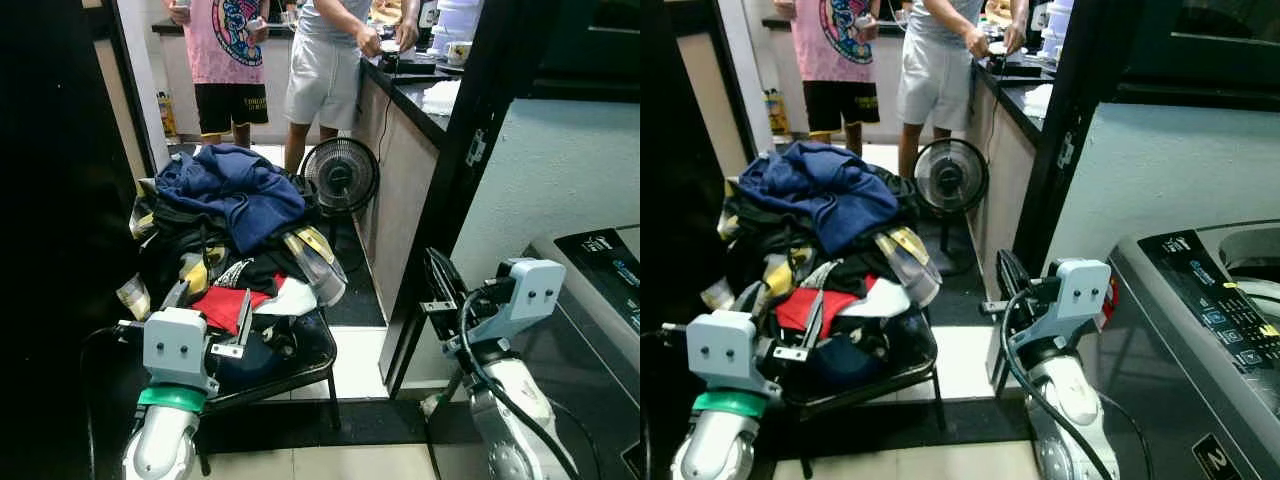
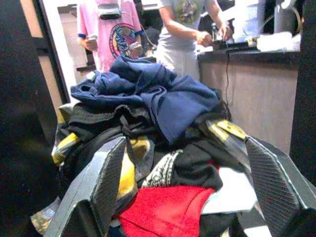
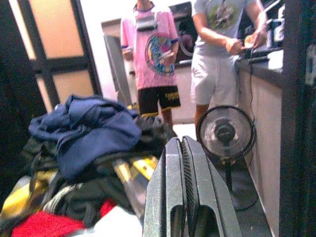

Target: Clothes washing

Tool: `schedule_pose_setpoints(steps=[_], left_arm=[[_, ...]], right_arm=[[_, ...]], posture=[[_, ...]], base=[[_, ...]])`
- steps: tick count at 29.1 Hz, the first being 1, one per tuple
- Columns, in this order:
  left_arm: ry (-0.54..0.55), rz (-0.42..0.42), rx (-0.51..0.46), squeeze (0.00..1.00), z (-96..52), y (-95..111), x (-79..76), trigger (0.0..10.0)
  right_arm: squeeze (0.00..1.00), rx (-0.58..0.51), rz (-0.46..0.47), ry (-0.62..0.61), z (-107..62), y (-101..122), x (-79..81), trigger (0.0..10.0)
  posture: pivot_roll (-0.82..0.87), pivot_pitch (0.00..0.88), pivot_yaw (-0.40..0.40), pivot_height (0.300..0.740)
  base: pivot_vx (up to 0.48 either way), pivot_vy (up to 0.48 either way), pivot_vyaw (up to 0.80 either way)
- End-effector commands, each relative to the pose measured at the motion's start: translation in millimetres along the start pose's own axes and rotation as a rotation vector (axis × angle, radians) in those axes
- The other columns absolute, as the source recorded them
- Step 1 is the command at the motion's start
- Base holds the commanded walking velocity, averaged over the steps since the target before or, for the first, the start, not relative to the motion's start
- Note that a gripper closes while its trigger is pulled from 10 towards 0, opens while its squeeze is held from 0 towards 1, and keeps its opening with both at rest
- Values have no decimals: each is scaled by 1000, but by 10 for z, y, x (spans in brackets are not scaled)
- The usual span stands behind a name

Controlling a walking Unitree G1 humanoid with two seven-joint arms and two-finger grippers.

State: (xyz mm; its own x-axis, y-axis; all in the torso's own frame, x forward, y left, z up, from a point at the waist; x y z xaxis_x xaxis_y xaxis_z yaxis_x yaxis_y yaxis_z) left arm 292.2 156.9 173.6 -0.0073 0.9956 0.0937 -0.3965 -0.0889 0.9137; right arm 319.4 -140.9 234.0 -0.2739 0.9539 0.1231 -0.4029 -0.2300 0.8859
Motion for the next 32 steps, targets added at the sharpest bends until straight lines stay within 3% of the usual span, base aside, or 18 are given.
schedule_pose_setpoints(steps=[1,8,11,17,18,19,20,23,25,26,32], left_arm=[[-39,1,58,0,17,-159,-72,10000],[-41,0,74,0,62,-242,-80,10000],[-34,-8,131,0,-7,-416,-74,10000],[-33,-9,143,0,-28,-460,-93,10000],[-33,-13,139,0,-21,-444,-101,10000],[-39,-14,97,0,59,-326,-107,10000],[-39,-14,97,0,59,-326,-107,10000],[-47,-6,-44,0,291,56,-74,10000],[-46,-2,-79,0,341,152,-55,10000],[-47,3,-126,0,392,286,-25,10000],[-58,7,-167,0,371,415,-6,10000]], right_arm=[[0,-9,12,-8,134,-22,-15,10000],[0,-53,28,28,293,97,67,10000],[0,-109,50,49,368,291,114,10000],[0,-98,55,65,356,313,141,10000],[0,-86,53,70,342,283,144,10000],[0,-31,46,67,254,109,118,10000],[0,-31,46,67,254,109,118,10000],[0,121,38,26,-47,-365,-10,10000],[0,156,42,8,-121,-473,-56,10000],[0,222,52,-29,-255,-661,-140,10000],[0,285,42,-55,-404,-825,-205,10000]], posture=[[-45,12,-7,740],[-50,12,-7,740],[-49,12,-11,740],[-55,11,-8,740],[-55,11,-8,740],[-55,9,-3,740],[-55,9,-3,740],[-45,16,2,740],[-43,16,2,740],[-35,16,4,740],[-31,16,8,740]], base=[[0,0,0],[0,0,0],[0,0,0],[0,0,0],[0,0,0],[0,0,0],[0,0,0],[0,0,0],[0,0,0],[0,0,0],[0,0,0]])
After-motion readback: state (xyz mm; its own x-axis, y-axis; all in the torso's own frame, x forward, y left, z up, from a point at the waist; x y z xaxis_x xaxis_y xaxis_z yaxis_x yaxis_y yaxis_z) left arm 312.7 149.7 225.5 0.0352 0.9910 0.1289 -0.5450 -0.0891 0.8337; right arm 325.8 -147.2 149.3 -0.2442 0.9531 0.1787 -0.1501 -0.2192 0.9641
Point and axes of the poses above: a point about 5 cm out from each wrist's last joint towards the gripper, its own z axis pointing out of the wrist towards the gripper, its own y axis along the axis of the wrist's last joint, x = y × z, the point moved 3 cm from there along z, pointing out of the wrist towards the gripper, and after that the axes turned 1 degree about -z, right-handed, at the moved point
